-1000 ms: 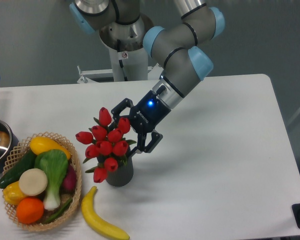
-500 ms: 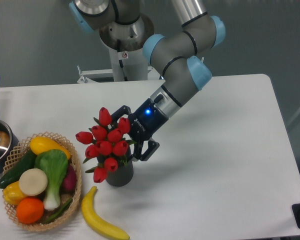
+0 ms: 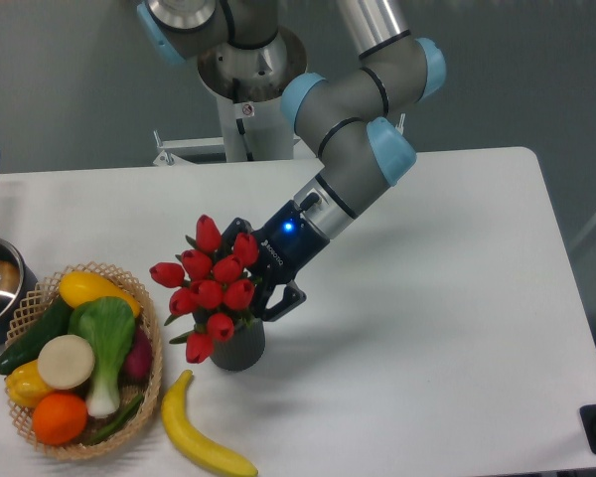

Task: Pick up the flowers from the vase
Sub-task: 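Close the gripper on the tulip stems, then lift the tulip bouquet straight up out of the grey vase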

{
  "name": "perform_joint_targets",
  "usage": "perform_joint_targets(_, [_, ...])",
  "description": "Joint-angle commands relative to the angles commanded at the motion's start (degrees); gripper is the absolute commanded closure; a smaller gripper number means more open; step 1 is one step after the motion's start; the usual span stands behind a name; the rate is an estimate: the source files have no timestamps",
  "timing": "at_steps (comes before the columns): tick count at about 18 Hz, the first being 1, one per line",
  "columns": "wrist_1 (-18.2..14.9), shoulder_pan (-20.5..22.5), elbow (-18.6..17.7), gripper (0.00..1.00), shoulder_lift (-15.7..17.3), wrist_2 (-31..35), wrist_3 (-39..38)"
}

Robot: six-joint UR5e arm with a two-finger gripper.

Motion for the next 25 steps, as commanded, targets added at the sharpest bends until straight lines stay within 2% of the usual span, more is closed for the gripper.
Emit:
perform_joint_targets(5, [0.0,0.44,-0.09,0.53,0.18,-0.61,-0.26])
perform_joint_targets(7, [0.0,0.79,0.35,0.59,0.44,-0.7,-2.54])
perform_joint_targets(12, [0.0,0.97,0.61,0.6,0.97,-1.05,-4.04])
perform_joint_targets(16, [0.0,0.97,0.79,0.59,3.68,-1.05,-7.9])
perform_joint_targets(19, [0.0,0.62,0.88,0.59,6.41,-2.37,-13.96])
perform_joint_targets(25, [0.0,0.7,2.45,0.59,10.37,-5.01,-18.97])
